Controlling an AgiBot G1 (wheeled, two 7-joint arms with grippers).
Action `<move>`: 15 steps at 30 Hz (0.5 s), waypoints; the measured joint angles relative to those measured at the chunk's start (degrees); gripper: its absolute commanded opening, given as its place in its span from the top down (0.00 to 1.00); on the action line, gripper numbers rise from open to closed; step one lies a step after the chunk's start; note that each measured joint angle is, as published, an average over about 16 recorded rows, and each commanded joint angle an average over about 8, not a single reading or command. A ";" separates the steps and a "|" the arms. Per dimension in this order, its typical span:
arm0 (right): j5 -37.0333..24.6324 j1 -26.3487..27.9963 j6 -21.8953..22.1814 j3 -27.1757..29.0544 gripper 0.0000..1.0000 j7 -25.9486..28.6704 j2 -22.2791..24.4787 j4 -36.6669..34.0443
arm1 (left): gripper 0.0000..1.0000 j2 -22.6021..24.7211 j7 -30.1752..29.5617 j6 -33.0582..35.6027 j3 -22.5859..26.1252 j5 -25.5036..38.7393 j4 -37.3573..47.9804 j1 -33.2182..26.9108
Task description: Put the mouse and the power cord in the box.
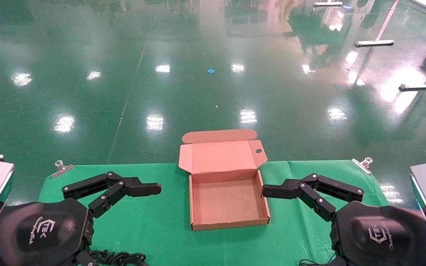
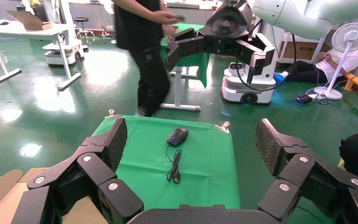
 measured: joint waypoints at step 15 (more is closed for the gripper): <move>0.00 0.00 0.00 0.00 0.00 0.00 0.00 0.00 | 0.00 0.00 0.00 0.00 0.00 0.00 0.00 0.00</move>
